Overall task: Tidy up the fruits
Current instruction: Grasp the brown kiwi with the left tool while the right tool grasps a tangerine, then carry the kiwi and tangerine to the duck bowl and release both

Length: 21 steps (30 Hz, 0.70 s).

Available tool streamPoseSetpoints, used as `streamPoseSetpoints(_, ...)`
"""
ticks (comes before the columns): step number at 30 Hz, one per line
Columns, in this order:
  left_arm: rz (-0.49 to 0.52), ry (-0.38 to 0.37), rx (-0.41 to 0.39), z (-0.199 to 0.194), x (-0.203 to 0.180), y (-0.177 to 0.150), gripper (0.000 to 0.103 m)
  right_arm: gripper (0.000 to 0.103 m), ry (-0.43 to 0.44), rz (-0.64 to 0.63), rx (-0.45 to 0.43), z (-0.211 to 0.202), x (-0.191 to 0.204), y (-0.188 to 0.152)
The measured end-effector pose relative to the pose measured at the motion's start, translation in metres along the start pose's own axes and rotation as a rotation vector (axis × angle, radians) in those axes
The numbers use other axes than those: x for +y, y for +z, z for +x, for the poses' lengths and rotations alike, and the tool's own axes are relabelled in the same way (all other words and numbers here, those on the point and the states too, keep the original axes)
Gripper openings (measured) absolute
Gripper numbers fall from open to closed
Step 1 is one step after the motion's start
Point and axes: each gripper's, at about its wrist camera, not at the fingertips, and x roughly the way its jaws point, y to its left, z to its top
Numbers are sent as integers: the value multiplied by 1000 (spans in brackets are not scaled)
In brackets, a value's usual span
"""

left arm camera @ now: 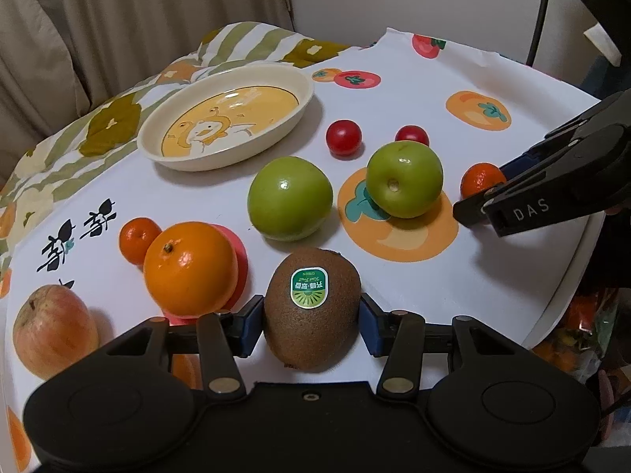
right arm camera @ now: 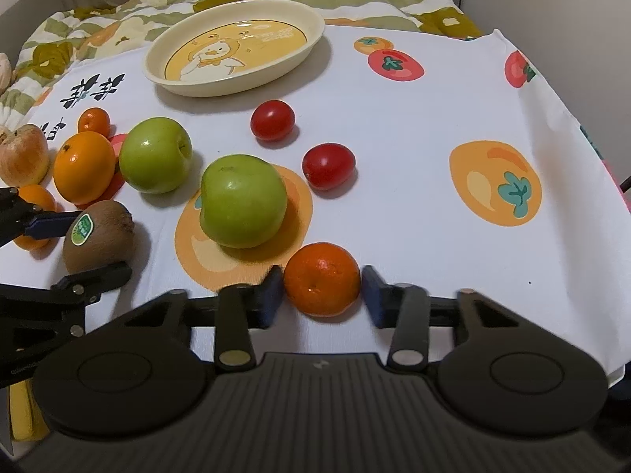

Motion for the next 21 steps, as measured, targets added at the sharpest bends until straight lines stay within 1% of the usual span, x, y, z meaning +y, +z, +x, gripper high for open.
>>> streamPoseSetpoints(5,-29,0,-20,-10,3,0,54,55,-11,18,-7,-6,0,3)
streamPoseSetpoints(12,-67,-6,-89,-45,8,10,54,55,-28,25,-60,-42,5,18)
streamPoseSetpoints(16,-78,0,-120,-66,14,23,54,55,-26,22,-92,-64,10,27)
streamPoseSetpoints(21,-95,20,-165,-85,26,47,54,55,9,15,-122,-87,12,43)
